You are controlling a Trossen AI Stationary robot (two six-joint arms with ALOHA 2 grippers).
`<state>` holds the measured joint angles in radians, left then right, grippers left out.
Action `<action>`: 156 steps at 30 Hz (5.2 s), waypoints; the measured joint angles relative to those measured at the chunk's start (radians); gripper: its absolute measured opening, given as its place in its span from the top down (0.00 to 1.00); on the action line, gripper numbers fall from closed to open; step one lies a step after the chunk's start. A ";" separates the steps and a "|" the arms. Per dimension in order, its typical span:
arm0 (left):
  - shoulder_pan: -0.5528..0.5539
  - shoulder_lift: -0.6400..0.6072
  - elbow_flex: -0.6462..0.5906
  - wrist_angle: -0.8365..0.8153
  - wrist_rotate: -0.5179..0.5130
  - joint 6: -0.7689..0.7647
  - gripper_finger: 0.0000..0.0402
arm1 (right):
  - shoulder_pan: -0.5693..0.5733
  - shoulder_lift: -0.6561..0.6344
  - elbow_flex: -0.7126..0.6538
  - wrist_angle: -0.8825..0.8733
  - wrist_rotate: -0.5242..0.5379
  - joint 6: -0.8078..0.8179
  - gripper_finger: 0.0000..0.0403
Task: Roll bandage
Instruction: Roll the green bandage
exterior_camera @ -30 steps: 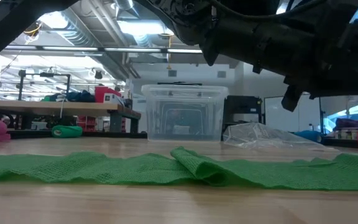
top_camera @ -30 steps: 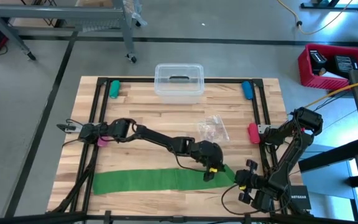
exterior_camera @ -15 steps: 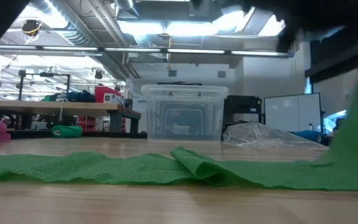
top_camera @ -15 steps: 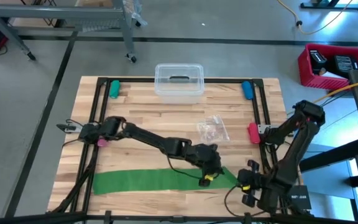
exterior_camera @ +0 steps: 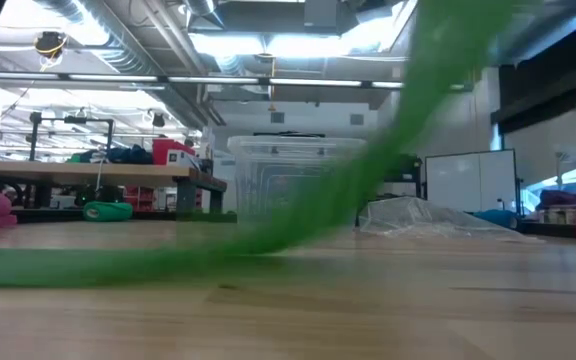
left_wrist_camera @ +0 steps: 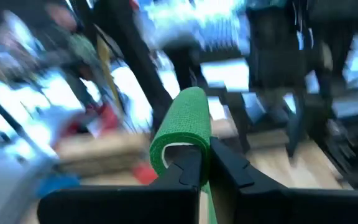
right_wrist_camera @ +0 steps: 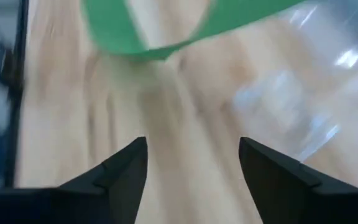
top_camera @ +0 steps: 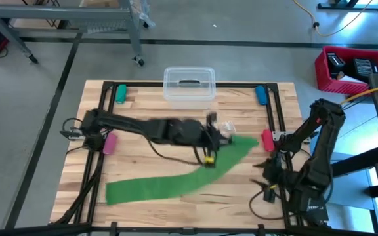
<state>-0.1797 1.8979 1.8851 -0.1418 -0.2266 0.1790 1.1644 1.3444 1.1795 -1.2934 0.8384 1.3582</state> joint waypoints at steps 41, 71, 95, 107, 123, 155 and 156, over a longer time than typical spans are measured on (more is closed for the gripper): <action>0.045 -0.309 0.019 0.082 -0.164 0.373 0.97 | -0.591 -0.158 -0.501 1.299 -0.171 -1.089 0.41; -0.142 -0.313 0.264 -0.156 -0.327 0.558 0.97 | -0.794 -0.429 -0.233 1.400 -0.396 -1.495 0.41; -0.117 -0.256 0.188 -0.191 -0.327 0.483 0.97 | -0.746 -0.387 -0.227 1.231 -0.253 -1.417 0.41; -0.116 -0.257 0.188 -0.174 -0.298 0.464 0.97 | -0.788 -0.313 -0.227 1.260 -0.377 -1.413 0.41; -0.114 -0.254 0.188 -0.202 -0.329 0.486 0.97 | -0.798 -0.386 -0.226 1.190 -0.361 -1.314 0.41; -0.123 -0.254 0.188 -0.159 -0.335 0.457 0.97 | -0.807 -0.214 -0.195 1.333 -0.333 -1.552 0.62; -0.125 -0.254 0.188 -0.158 -0.335 0.457 0.97 | -0.807 -0.213 -0.195 1.340 -0.333 -1.563 0.65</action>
<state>-0.3044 1.6440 2.0727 -0.3002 -0.5617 0.6357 0.3573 1.1319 0.9844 0.0461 0.5049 -0.2051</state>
